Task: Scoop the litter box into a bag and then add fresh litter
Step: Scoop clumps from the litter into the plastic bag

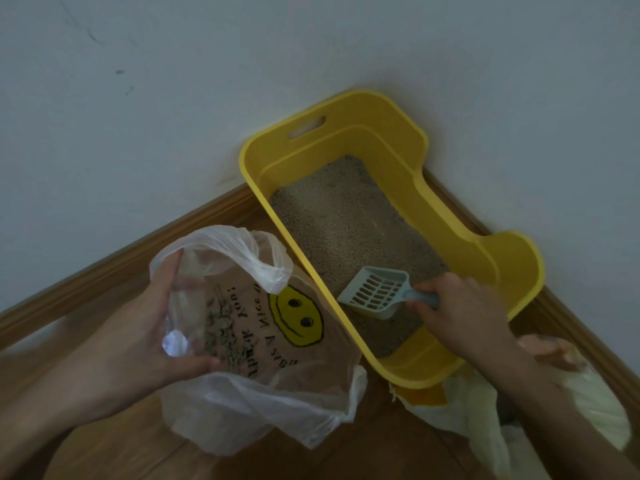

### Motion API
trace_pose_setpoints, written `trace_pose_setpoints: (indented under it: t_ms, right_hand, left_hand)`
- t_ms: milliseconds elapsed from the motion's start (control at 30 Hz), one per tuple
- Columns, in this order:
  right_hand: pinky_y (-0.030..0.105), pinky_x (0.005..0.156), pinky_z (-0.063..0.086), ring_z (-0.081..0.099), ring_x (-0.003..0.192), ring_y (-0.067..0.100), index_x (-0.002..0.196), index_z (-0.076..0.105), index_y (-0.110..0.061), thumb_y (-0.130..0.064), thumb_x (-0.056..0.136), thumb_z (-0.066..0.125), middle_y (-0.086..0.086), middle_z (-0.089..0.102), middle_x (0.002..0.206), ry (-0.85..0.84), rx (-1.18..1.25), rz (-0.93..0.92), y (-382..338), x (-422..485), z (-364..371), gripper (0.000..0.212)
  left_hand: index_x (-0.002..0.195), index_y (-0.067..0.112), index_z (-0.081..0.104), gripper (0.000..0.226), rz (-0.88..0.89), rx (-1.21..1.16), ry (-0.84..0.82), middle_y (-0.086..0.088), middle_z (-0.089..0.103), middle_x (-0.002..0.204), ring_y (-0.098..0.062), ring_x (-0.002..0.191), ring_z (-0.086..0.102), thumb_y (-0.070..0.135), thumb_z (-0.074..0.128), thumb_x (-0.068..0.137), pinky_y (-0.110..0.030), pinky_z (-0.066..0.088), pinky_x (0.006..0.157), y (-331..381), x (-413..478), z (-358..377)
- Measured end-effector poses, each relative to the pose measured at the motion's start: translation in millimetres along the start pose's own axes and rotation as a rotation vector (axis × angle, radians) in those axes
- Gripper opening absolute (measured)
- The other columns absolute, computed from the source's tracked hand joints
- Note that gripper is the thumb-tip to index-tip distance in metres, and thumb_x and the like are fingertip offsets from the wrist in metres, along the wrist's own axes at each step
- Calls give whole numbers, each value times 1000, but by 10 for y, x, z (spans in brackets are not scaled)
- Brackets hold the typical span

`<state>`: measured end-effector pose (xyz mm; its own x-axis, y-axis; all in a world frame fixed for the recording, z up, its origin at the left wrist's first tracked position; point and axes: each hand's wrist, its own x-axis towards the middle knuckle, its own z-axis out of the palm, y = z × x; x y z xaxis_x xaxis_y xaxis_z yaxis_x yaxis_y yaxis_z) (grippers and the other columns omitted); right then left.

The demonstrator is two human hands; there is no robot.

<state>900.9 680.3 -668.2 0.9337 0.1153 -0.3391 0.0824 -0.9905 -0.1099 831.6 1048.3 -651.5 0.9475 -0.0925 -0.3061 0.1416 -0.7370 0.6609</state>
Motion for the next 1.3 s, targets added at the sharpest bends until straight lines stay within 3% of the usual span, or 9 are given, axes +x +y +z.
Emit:
trace_pose_setpoints:
  t_ms: [100,300,500,600,667,800,1067,1200,1300]
  right_hand:
    - [19,44,24,44,53,7,126,62,-29,-48,94,53,-8,55,77,21,21,0,-19,36,86,38]
    - [15,45,26,44,51,3,124,65,-28,-40,92,61,-11,57,77,-8,174,5,34,86,196,35]
    - [32,56,56,61,60,8,115,71,-26,-39,89,65,-4,71,85,-56,228,40,98,143,281,29]
    - [30,52,52,60,57,10,112,72,-22,-38,91,64,-2,68,78,-79,253,40,93,193,307,27]
    - [25,46,43,57,54,10,111,70,-19,-36,92,63,-1,65,74,-95,263,39,48,235,320,26]
    - [27,44,43,56,52,11,115,67,-19,-33,95,60,-2,61,70,-90,276,34,-63,335,352,26]
    - [35,57,55,59,63,17,116,68,-19,-31,92,62,2,67,86,41,164,31,-225,422,261,28]
    - [25,45,39,52,57,12,113,67,-25,-37,90,63,-4,59,72,-4,29,44,-18,416,23,26]
    - [26,44,33,50,57,14,108,68,-25,-38,88,64,-2,58,72,-53,-76,47,124,382,-69,24]
  left_hand:
    - [137,68,3,123,1,16,13,25,46,139,-3,118,51,48,90,52,-31,47,92,-1,3,-2]
    - [124,78,3,120,22,-23,32,26,49,132,6,105,52,40,91,52,-20,43,83,43,-22,-4]
    - [124,76,3,121,0,-43,22,19,51,132,0,104,53,40,90,49,-21,43,80,85,-49,-11]
    - [131,72,-4,126,-68,-40,-21,39,46,123,11,99,55,75,76,34,-18,45,73,98,-45,-79]
    - [131,71,-5,127,-76,-35,-30,48,43,115,17,100,52,83,70,31,-17,45,73,115,-39,-102]
    - [125,76,-7,123,-44,-19,-24,65,31,108,33,99,40,63,79,38,-15,42,71,199,-35,-89]
    - [139,65,0,130,-94,-30,-43,49,42,119,14,105,50,83,73,32,-24,47,81,99,-61,-121]
    - [134,70,-1,125,-85,-44,-29,47,42,123,20,106,48,76,76,36,-23,47,80,116,-67,-134]
    - [122,80,-3,118,-67,-30,-14,59,34,115,32,102,41,64,77,37,-17,43,77,155,-55,-110]
